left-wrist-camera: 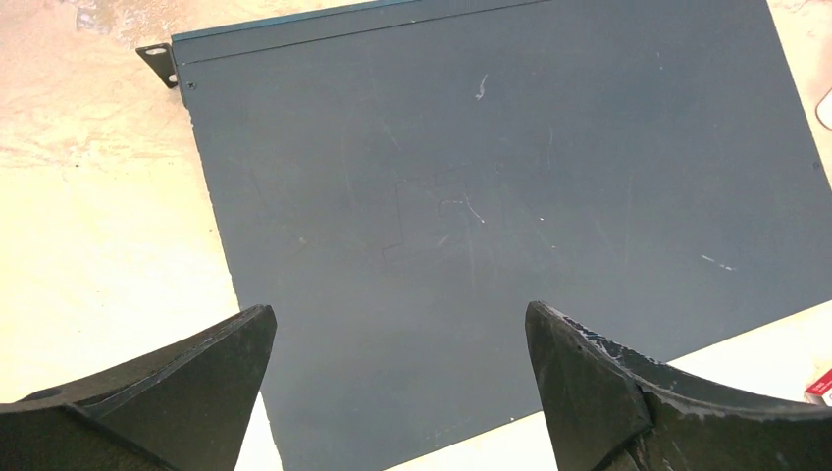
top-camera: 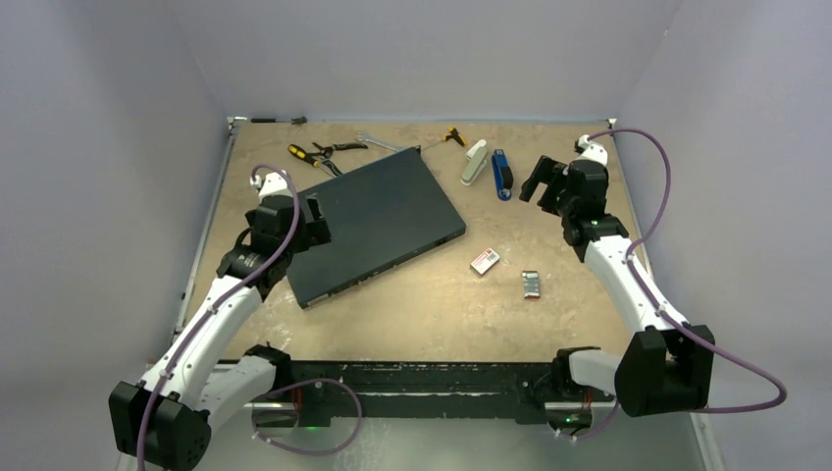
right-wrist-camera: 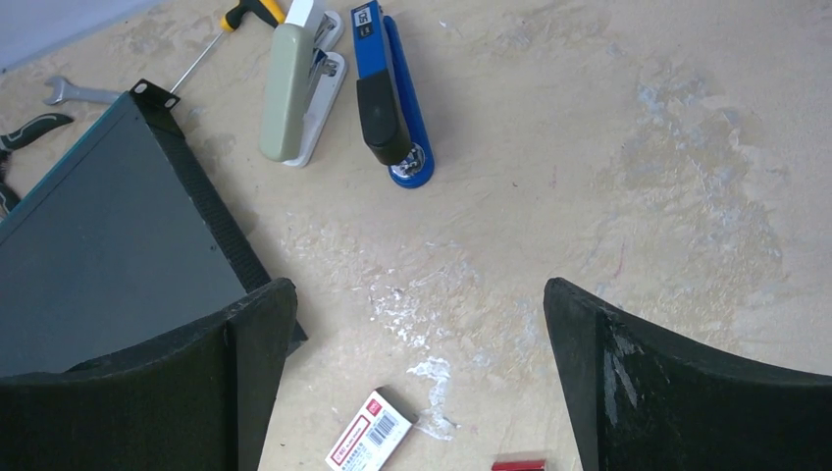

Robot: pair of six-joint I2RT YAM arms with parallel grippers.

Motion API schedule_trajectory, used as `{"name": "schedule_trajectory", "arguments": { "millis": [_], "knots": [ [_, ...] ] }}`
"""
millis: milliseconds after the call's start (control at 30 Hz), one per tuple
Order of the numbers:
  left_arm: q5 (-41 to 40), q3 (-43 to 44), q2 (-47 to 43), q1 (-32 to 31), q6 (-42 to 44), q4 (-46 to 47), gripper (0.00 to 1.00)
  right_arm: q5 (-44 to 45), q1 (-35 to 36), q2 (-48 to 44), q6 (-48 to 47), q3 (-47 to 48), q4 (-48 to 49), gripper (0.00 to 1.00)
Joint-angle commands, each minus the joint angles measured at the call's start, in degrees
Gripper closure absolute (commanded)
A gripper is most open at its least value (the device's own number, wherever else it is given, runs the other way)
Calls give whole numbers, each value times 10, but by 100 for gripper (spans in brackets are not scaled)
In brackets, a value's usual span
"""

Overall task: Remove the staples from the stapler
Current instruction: Pick up the stapler from the center of the board.

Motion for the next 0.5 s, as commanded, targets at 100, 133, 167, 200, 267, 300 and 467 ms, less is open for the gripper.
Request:
{"name": "schedule_trajectory", "arguments": {
  "millis": [100, 133, 167, 200, 267, 300, 467],
  "knots": [
    [-10, 13, -2, 0, 9, 0, 2, 1, 1, 8, -22, 31, 10, 1],
    [-11, 14, -1, 1, 9, -1, 2, -2, 1, 16, -27, 39, 11, 1],
    [-11, 14, 0, 0, 9, -1, 2, -5, 1, 25, -29, 47, 10, 1],
    [-10, 14, -1, 1, 10, -1, 2, -8, 1, 33, -35, 55, 11, 1],
    [-9, 12, -3, 1, 9, 0, 2, -19, 1, 54, -45, 69, 19, 1],
    [-7, 11, -3, 1, 9, 2, 2, -22, 1, 67, -47, 78, 19, 1],
    [3, 12, -1, 1, 11, 4, 2, -45, 6, 158, -72, 142, 10, 3]
  ]
}}
